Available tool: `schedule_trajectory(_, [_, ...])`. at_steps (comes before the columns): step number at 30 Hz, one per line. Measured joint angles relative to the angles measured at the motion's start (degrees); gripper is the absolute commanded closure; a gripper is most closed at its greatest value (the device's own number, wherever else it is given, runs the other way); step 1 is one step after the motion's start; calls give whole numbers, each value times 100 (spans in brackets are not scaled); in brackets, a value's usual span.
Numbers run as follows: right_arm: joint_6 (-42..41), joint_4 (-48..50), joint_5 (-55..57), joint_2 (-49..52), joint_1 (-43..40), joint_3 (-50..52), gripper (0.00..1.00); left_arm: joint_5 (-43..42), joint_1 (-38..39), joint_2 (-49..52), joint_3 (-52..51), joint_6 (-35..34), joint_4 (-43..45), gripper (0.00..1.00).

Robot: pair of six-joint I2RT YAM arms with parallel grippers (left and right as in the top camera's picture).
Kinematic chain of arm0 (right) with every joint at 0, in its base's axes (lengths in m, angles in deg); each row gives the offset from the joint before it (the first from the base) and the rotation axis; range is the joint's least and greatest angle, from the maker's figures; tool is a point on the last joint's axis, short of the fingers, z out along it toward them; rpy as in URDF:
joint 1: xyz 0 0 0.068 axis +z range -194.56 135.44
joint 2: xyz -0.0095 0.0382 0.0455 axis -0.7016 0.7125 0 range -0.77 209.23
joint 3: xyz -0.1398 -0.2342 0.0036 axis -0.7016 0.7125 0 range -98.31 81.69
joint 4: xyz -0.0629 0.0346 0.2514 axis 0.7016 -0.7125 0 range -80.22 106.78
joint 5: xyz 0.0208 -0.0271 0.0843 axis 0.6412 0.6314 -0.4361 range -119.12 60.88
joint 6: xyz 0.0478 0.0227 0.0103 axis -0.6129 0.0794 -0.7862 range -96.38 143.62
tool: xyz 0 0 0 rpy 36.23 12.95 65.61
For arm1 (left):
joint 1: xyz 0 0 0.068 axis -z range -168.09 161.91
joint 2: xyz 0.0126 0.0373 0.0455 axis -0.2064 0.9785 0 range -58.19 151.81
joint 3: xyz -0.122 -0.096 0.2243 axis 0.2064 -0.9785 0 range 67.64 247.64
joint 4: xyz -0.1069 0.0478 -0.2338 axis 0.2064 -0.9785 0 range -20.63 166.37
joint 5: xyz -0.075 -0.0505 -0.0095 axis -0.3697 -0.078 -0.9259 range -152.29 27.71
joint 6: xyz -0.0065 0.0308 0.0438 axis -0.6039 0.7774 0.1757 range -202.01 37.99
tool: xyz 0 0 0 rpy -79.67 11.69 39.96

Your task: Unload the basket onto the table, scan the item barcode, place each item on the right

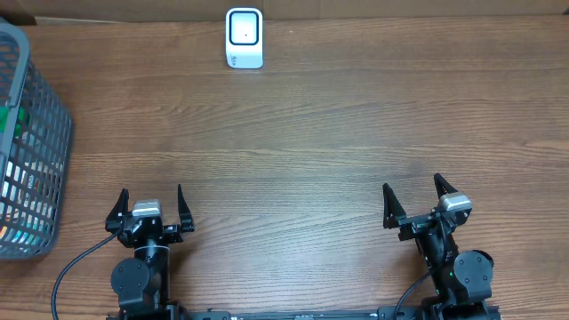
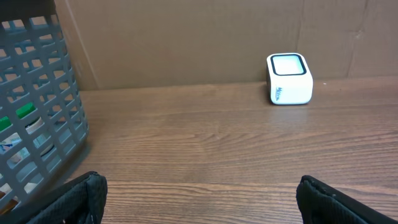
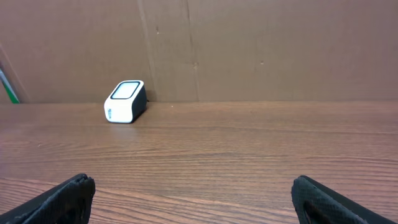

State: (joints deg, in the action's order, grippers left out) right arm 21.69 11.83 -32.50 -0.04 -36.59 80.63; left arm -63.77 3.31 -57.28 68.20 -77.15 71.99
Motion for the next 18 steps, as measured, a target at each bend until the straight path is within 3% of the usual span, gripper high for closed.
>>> schedule_trajectory(18, [2, 0, 2, 0, -2, 0, 0, -162, 0, 85, -4, -92, 181, 0])
